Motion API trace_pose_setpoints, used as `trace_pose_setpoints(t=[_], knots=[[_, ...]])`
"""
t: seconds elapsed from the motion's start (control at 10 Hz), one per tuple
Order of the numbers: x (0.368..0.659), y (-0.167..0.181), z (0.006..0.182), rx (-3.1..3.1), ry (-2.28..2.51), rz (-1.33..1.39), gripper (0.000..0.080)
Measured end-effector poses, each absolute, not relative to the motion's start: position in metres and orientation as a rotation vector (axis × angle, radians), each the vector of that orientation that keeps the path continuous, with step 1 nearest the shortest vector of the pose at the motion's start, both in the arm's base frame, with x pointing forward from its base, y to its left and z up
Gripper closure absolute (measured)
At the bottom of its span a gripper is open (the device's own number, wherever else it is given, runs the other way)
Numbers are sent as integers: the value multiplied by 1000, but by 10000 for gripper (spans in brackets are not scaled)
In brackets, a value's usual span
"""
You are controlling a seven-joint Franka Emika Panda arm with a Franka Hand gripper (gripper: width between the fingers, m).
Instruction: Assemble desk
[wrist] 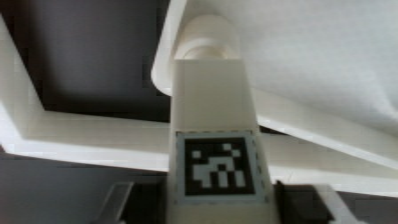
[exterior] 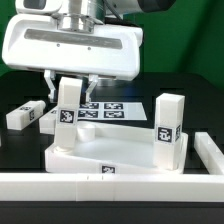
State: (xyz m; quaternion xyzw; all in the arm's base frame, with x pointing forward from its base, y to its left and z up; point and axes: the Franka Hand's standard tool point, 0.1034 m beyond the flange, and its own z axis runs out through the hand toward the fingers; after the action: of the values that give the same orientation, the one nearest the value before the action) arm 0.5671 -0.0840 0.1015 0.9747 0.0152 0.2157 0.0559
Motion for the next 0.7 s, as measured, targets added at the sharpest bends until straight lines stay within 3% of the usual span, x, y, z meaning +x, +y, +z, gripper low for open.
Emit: trace_pose_setpoints(t=[0.1,0.2,0.3,0.4,0.7], knots=[[567,-84,101,2958,46,654,440],[567,-84,101,2958,46,654,305],[567,-84,101,2958,44,654,305],[567,-83,103,2963,41,654,179],[569,-79,120,3001,31,655,151]])
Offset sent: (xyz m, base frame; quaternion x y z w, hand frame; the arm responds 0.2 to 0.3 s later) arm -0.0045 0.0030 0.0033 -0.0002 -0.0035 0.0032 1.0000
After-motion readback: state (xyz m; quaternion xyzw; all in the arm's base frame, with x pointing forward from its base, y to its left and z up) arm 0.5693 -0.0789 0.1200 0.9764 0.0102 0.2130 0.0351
